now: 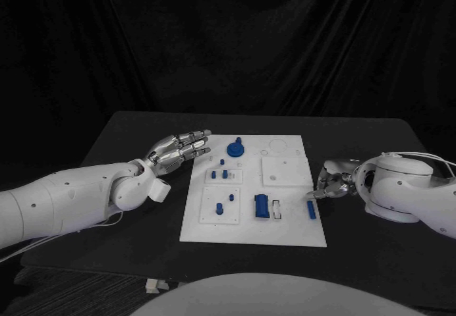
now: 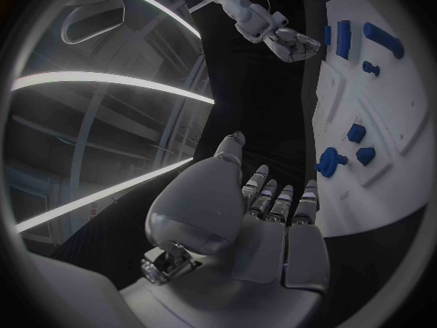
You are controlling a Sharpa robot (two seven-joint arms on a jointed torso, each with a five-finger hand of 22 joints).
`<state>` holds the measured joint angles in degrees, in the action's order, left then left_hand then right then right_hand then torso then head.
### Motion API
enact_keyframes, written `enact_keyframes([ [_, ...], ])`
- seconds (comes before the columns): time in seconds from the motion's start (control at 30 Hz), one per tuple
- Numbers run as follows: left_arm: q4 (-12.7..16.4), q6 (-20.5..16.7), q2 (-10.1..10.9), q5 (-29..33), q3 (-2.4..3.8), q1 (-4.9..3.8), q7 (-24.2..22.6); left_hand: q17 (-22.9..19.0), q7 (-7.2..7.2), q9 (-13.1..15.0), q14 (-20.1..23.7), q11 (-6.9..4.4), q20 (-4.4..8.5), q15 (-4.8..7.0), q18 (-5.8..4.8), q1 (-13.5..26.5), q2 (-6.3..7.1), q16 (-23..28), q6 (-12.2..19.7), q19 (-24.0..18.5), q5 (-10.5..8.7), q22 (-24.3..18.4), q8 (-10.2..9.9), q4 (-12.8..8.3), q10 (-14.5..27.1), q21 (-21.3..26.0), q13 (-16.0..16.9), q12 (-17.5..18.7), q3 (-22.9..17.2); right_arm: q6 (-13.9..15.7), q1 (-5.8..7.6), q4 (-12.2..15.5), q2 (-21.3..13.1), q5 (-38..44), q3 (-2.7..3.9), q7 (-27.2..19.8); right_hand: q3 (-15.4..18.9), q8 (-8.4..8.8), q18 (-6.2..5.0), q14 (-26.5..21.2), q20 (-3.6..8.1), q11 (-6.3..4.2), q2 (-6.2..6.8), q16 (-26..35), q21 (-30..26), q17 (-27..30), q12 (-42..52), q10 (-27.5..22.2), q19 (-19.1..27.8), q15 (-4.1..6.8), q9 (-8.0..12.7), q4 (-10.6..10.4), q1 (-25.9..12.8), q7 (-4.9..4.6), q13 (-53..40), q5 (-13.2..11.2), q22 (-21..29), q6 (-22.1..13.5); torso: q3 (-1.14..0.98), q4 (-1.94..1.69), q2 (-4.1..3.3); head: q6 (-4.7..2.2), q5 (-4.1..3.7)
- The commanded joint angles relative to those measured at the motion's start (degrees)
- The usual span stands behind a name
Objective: Assemble the parts on the task board
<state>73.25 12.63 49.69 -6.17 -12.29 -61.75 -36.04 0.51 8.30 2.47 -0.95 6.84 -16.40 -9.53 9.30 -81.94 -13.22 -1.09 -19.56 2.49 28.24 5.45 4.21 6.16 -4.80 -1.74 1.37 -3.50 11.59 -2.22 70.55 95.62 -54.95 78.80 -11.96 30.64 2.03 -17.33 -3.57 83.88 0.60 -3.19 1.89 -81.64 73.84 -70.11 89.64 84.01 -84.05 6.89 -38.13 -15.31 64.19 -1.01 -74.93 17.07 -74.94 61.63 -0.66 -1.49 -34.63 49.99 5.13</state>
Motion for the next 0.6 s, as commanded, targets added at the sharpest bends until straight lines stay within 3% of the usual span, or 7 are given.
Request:
enact_keyframes([
  [0.03, 0.03, 0.68, -0.12, 0.34, 0.06, 0.10, -0.61, 0.08, 0.25, 0.06, -0.27, 0.11, -0.17, -0.01, 0.98, 0.17, -0.38, -0.24, -0.36, 0.36, 0.29, 0.06, 0.39, 0.03, -0.47, -0.24, 0.05, -0.38, -0.19, -0.94, -0.49, -0.12, 0.27, 2.48, 0.03, 2.19, 0.49, 1.63, 0.03, 2.92, -0.55, 0.43, -0.26, 0.26, -0.11, 0.10, 0.36, 5.99, -1.26, -0.58, 1.61, -0.04, 0.36, -0.34, -15.07, 0.11, -10.34, 0.54, -0.02, 0.04, 0.06, 0.01, -0.04],
  [0.3, -0.13, 0.80, -0.22, 0.34, 0.06, 0.16, -0.63, 0.07, 0.26, 0.05, -0.28, 0.12, -0.17, -0.03, 0.98, 0.16, -0.39, -0.24, -0.33, 0.36, 0.31, 0.04, 0.38, 0.03, -0.48, -0.24, 0.05, -0.40, -0.21, -0.21, -1.65, -0.19, 1.10, 2.62, 0.03, 2.33, 0.84, 3.76, -0.01, 2.89, -0.78, 0.65, -0.52, 0.34, -0.22, 0.35, 0.36, 5.99, -1.24, -0.79, 4.15, 0.28, 0.74, -0.52, -15.07, -0.94, -10.31, 1.94, -0.04, 0.04, 0.04, 0.01, 0.11],
  [0.6, -0.18, 0.88, -0.19, 0.34, 0.06, 0.29, -0.65, 0.07, 0.27, 0.05, -0.28, 0.14, -0.17, -0.04, 0.98, 0.13, -0.42, -0.25, -0.28, 0.38, 0.34, 0.07, 0.37, 0.02, -0.45, -0.25, 0.04, -0.40, -0.24, 0.54, -2.81, 0.07, 1.72, 2.63, 0.03, 2.36, 0.76, 3.40, -0.01, 2.89, -0.56, 0.06, -0.40, 0.35, -0.09, 0.43, 0.36, 5.99, -1.29, -0.39, 4.38, 2.18, 2.89, 0.25, -15.07, -1.44, -10.35, 4.94, -0.02, -0.02, 0.00, 0.01, 0.16],
])
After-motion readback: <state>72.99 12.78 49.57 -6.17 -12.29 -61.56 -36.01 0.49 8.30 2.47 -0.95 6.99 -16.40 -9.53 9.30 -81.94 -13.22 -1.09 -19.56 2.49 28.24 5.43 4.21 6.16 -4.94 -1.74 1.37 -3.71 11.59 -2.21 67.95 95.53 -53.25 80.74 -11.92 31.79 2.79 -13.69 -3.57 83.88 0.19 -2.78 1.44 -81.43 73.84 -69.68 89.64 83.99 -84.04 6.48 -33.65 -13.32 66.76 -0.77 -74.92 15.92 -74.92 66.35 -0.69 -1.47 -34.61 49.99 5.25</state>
